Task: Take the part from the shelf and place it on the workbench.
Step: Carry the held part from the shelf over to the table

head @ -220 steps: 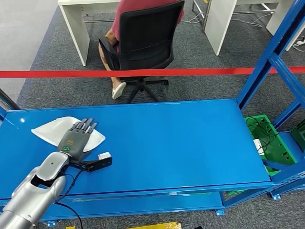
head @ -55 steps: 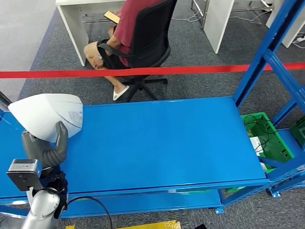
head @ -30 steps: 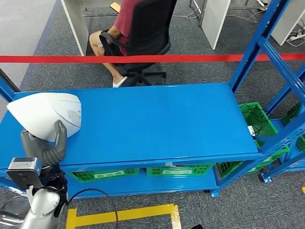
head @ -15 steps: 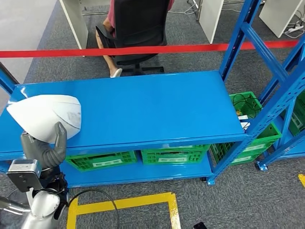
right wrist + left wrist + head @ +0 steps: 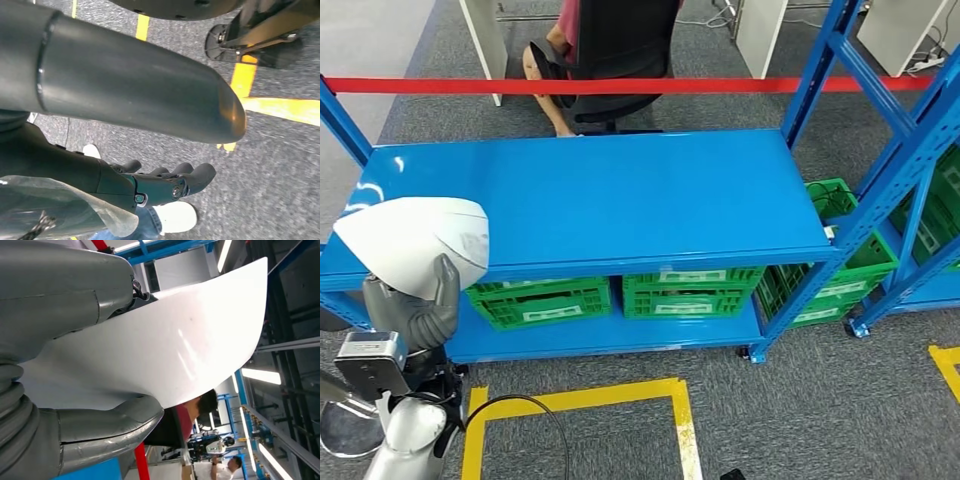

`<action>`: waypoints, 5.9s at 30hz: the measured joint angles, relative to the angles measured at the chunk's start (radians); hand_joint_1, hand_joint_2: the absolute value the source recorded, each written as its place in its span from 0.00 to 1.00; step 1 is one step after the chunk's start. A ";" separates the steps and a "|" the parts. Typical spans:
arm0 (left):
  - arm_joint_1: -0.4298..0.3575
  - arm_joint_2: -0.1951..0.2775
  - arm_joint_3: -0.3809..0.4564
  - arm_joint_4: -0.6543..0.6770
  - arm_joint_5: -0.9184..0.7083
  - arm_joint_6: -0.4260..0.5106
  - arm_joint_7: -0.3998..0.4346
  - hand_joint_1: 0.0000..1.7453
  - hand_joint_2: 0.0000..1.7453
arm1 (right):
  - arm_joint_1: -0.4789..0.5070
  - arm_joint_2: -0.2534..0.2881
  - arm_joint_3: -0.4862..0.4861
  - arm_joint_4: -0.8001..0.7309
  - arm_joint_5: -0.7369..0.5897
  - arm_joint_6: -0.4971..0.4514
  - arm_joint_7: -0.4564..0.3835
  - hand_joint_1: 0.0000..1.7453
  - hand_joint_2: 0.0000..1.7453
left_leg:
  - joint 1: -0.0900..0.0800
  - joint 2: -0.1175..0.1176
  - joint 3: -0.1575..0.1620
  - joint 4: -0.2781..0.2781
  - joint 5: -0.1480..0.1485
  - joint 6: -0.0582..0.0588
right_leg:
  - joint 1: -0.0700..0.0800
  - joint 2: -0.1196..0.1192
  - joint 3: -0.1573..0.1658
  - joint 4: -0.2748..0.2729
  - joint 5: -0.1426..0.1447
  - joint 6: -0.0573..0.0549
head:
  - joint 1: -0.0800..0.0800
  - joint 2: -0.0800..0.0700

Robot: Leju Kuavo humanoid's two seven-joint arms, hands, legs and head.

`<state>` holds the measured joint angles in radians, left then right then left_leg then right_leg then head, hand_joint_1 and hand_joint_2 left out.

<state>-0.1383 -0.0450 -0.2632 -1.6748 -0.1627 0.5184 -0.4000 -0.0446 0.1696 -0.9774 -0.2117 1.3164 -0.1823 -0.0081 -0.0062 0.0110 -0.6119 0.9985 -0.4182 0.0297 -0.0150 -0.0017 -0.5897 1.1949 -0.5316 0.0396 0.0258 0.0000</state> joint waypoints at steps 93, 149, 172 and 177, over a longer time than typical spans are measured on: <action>-0.012 -0.003 0.040 0.012 -0.064 0.130 -0.092 1.00 1.00 | -0.008 -0.004 -0.009 0.000 -0.020 0.001 -0.031 0.00 0.00 | 0.007 0.001 -0.016 -0.009 0.023 -0.009 | 0.002 0.000 0.045 -0.062 0.034 0.012 | 0.000 0.000; 0.017 0.020 0.067 0.007 -0.045 0.119 -0.114 1.00 1.00 | -0.001 -0.018 -0.047 0.000 -0.052 0.091 -0.062 0.00 0.00 | 0.006 -0.003 0.022 -0.009 -0.005 0.012 | -0.004 -0.001 -0.088 0.087 -0.088 0.020 | 0.002 0.000; 0.032 0.035 0.080 -0.026 -0.046 0.115 -0.120 1.00 1.00 | 0.001 -0.021 -0.060 0.000 -0.057 0.103 -0.074 0.00 0.00 | -0.002 0.015 0.039 0.017 -0.042 -0.015 | 0.007 -0.039 0.035 -0.180 0.042 -0.015 | -0.002 0.000; 0.036 0.034 0.082 -0.029 -0.047 0.111 -0.121 1.00 1.00 | 0.000 -0.023 -0.060 0.000 -0.055 0.103 -0.074 0.00 0.00 | 0.005 -0.005 0.032 0.005 -0.026 0.006 | 0.004 -0.005 -0.056 0.010 -0.072 0.004 | -0.001 0.000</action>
<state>-0.1018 -0.0110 -0.1817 -1.7040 -0.2093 0.6299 -0.5214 -0.0447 0.1469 -1.0376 -0.2117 1.2614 -0.0797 -0.0820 -0.0012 0.0056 -0.5796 1.0033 -0.4441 0.0359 -0.0106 -0.0065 -0.6455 1.2054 -0.6035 0.0433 0.0253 0.0000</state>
